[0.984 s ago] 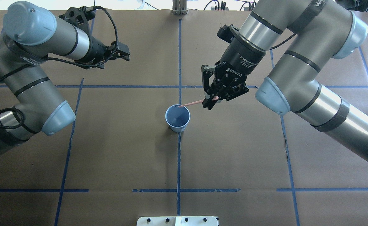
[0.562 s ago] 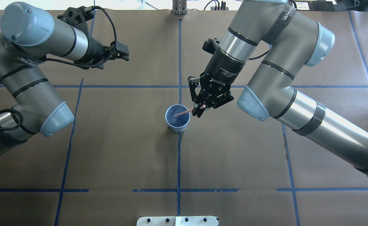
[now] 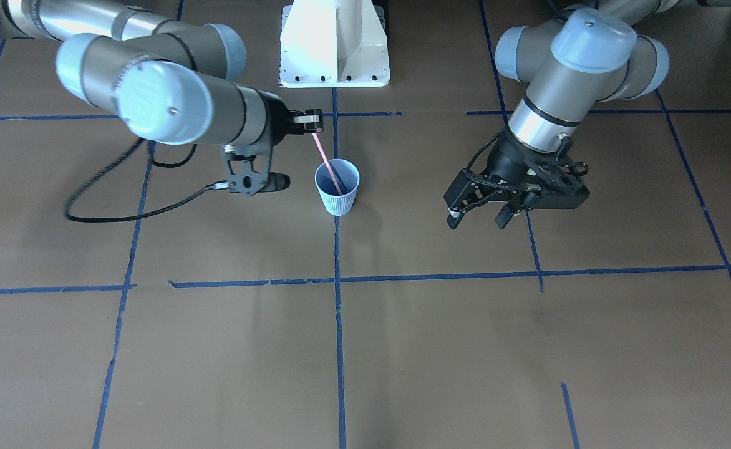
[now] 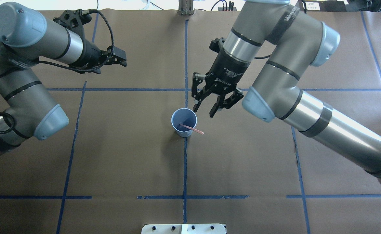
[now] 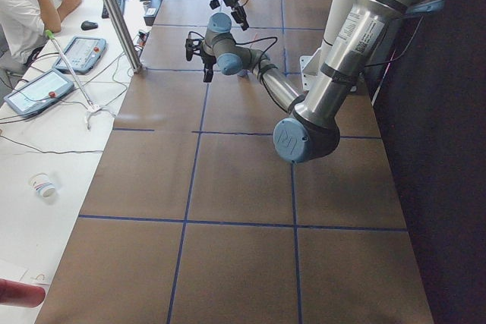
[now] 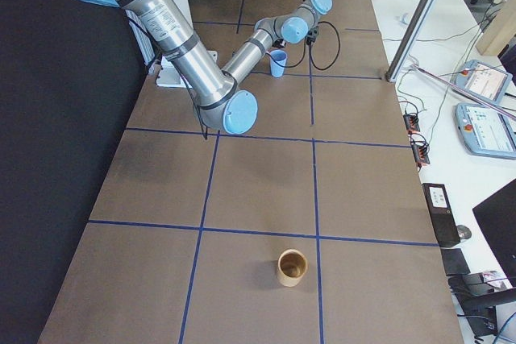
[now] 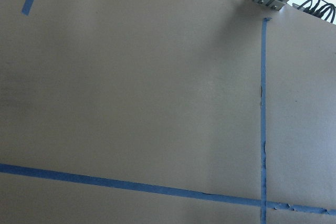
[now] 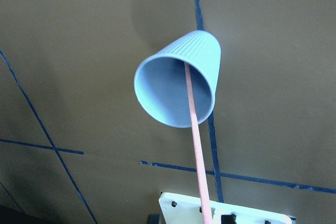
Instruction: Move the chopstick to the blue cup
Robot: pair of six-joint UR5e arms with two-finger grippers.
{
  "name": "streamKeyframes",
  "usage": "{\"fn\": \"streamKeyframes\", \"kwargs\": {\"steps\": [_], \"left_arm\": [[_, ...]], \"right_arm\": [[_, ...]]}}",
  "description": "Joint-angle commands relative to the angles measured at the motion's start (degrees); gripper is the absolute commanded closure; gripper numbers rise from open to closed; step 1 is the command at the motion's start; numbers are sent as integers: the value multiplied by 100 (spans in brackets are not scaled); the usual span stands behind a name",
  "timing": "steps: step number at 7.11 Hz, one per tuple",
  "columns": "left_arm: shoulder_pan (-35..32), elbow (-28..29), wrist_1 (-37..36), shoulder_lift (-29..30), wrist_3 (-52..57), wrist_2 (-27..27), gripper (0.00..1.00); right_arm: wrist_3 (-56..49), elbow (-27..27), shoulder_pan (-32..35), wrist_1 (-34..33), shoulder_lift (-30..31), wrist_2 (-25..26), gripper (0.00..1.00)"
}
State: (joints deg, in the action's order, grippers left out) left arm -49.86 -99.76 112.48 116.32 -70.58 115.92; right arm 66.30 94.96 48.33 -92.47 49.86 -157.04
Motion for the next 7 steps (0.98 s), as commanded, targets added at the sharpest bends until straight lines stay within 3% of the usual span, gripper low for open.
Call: {"fn": "streamKeyframes", "kwargs": {"steps": [1,2,4,6,7], "left_arm": [[-802,78,28,-704,1408,884,0],[-1146,105,11,-1064,2155,1219,0],[-1700,114,-94,-1759,3850,1389,0],[-2761,123,-1030,-1867,5459,1530,0],[-3471,132,-1644,-1867,6590,1504,0]], "right_arm": [[-90,1178,1400,1,1597,190,0],[-735,1182,1842,97,2241,600,0],[-2902,1069,2485,37,3079,1592,0],[-5176,650,3073,62,3660,2385,0],[-6398,124,3669,54,3671,2371,0]]}}
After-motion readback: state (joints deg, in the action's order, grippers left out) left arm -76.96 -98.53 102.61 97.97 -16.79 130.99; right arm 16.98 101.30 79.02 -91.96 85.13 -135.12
